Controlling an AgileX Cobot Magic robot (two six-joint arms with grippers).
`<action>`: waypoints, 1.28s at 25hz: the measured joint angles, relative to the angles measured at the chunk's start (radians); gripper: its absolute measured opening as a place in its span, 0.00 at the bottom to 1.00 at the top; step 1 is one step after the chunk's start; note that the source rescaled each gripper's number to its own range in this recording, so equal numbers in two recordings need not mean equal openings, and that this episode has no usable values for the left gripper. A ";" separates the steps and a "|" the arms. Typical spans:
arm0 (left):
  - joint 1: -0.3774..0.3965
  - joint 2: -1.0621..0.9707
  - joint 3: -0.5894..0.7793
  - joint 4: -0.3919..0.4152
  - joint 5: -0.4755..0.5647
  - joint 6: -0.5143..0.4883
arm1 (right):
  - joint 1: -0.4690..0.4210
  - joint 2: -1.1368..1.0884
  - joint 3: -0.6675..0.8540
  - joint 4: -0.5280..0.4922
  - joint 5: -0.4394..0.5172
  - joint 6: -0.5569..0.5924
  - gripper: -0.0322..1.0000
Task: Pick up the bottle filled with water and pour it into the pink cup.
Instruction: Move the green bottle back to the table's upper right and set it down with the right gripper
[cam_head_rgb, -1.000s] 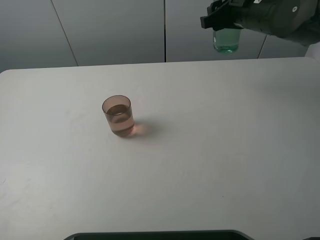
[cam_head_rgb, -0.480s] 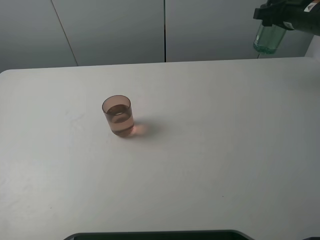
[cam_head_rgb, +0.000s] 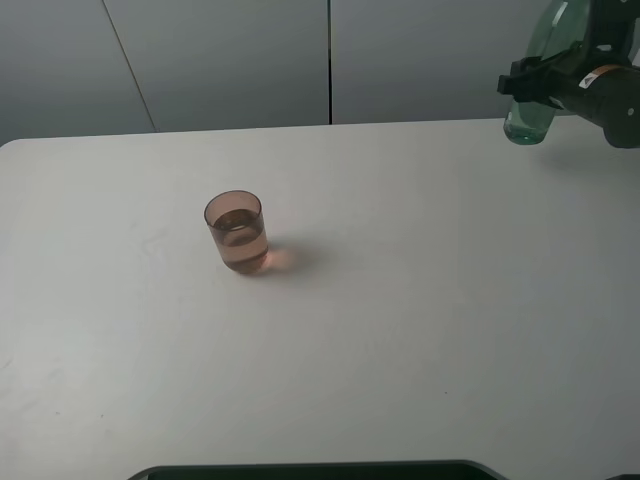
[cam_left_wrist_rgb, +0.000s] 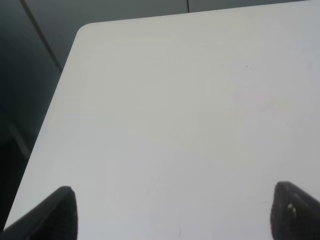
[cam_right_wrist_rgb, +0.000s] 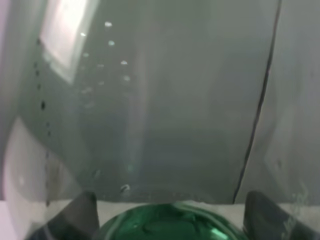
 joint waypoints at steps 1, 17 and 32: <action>0.000 0.000 0.000 0.000 0.000 0.000 | 0.000 0.029 0.000 -0.002 -0.002 -0.008 0.03; 0.000 0.000 0.000 0.000 0.000 -0.002 | 0.000 0.128 -0.002 -0.006 -0.060 -0.026 0.03; 0.000 0.000 0.000 0.000 0.000 -0.002 | 0.000 0.068 -0.007 -0.002 0.004 -0.008 0.99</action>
